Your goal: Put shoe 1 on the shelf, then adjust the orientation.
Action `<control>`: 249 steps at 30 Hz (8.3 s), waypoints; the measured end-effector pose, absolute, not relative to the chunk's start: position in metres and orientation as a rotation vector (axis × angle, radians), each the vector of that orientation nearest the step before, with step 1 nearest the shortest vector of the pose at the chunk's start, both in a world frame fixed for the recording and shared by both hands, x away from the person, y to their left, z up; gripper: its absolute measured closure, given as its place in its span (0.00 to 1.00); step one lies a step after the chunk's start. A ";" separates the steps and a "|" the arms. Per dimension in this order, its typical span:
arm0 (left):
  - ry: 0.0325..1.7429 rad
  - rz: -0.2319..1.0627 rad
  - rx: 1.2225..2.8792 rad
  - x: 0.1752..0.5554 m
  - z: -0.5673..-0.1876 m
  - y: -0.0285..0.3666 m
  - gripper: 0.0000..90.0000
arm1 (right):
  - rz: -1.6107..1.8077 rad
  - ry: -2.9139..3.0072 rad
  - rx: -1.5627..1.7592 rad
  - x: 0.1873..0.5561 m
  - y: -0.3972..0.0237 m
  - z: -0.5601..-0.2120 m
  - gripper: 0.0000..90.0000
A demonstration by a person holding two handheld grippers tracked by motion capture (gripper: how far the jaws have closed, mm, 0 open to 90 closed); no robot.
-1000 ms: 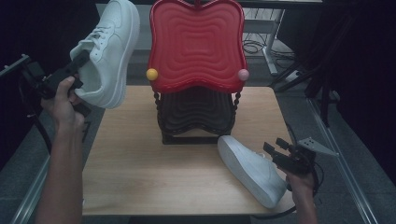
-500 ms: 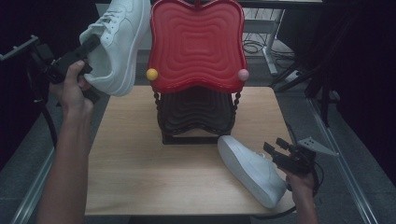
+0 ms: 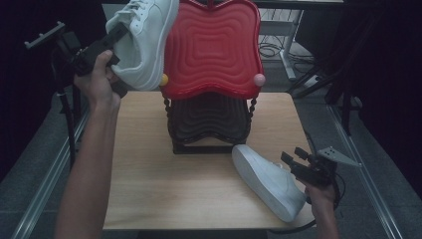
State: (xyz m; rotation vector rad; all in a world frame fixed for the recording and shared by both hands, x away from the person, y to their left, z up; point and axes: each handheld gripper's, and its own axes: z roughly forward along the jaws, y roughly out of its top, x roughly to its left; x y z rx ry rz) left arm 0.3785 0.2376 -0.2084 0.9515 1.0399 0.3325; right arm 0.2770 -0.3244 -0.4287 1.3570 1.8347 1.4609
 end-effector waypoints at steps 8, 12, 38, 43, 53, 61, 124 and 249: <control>1.042 0.328 0.938 0.390 -0.202 0.215 0.90 | 1.467 1.826 1.369 0.277 -0.326 -0.429 0.40; 1.045 0.338 0.946 0.396 -0.199 0.203 0.90 | 1.469 1.823 1.365 0.277 -0.328 -0.430 0.40; 1.104 0.503 0.901 0.414 -0.209 0.156 0.90 | 1.479 1.805 1.397 0.278 -0.334 -0.433 0.40; 1.119 0.530 0.916 0.417 -0.213 0.151 0.89 | 1.480 1.800 1.398 0.278 -0.335 -0.432 0.40; 1.150 0.588 0.946 0.421 -0.221 0.140 0.86 | 1.482 1.796 1.397 0.278 -0.337 -0.432 0.40; 1.125 0.621 1.007 0.421 -0.219 0.131 0.72 | 1.483 1.798 1.395 0.277 -0.337 -0.432 0.40; 1.057 0.345 1.257 0.356 -0.278 0.255 0.35 | 1.321 2.049 1.347 0.265 -0.337 -0.445 0.75; 1.145 0.365 1.259 0.352 -0.300 0.276 0.37 | 1.308 2.529 0.982 0.214 -0.275 -0.455 0.86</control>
